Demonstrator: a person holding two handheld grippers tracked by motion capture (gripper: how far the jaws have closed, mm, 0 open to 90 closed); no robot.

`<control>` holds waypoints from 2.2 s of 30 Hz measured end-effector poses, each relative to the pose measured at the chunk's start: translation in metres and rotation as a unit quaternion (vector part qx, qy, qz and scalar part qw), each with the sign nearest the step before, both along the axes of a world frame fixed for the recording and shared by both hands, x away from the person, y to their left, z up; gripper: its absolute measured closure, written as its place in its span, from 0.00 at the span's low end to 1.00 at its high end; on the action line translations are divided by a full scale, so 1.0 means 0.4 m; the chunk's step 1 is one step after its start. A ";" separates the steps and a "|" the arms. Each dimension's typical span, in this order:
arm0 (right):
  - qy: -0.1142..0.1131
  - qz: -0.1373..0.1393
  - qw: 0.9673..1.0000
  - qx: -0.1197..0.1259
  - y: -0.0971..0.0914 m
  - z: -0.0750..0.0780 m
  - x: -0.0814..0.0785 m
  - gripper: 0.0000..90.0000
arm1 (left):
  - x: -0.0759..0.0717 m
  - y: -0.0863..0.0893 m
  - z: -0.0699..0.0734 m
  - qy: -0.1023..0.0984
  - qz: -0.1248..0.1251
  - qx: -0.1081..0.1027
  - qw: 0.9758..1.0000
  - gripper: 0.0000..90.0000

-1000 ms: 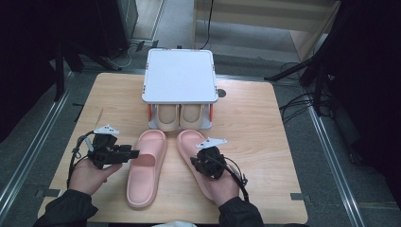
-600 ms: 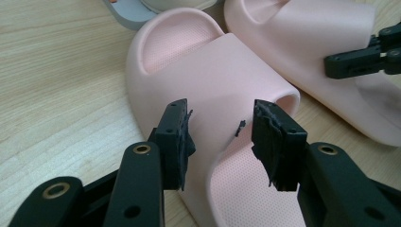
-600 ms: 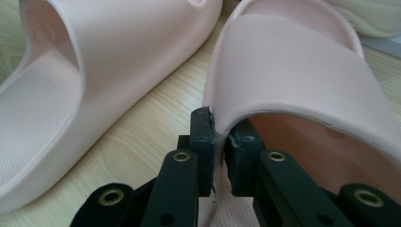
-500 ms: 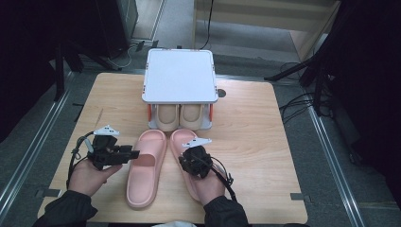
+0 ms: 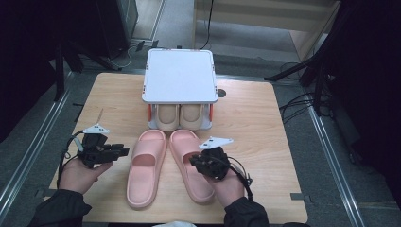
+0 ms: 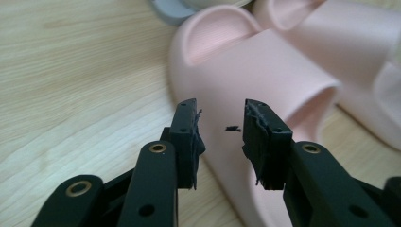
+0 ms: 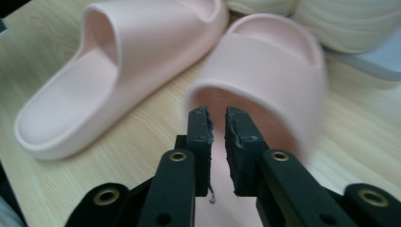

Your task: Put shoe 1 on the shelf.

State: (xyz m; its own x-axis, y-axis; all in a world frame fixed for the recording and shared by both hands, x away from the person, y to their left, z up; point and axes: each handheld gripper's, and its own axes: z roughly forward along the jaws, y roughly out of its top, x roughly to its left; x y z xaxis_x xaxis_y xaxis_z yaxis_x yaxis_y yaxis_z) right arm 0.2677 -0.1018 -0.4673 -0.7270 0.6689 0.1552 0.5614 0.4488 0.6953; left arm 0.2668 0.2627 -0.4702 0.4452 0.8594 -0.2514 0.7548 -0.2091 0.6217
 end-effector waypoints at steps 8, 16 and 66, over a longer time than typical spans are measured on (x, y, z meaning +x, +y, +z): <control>-0.019 -0.031 0.999 -0.020 -0.101 -0.042 0.026 0.94 | 0.036 0.007 -0.059 0.037 -0.010 0.014 0.999 0.74; 0.000 -0.038 0.999 -0.025 -0.111 -0.095 0.045 0.92 | 0.041 -0.015 -0.078 0.052 -0.028 0.013 0.998 0.73; -0.018 -0.034 0.999 0.035 -0.031 -0.059 -0.038 0.74 | 0.095 -0.036 -0.022 0.015 -0.032 -0.042 0.998 0.59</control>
State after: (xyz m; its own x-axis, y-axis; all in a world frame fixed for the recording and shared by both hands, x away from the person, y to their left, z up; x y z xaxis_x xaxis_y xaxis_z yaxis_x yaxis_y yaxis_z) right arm 0.2526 -0.1140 -0.4907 -0.6857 0.7057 0.1785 0.5635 0.3593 0.7439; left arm 0.3049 0.2483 -0.4792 0.4894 0.8045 -0.3365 0.7606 -0.2050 0.6160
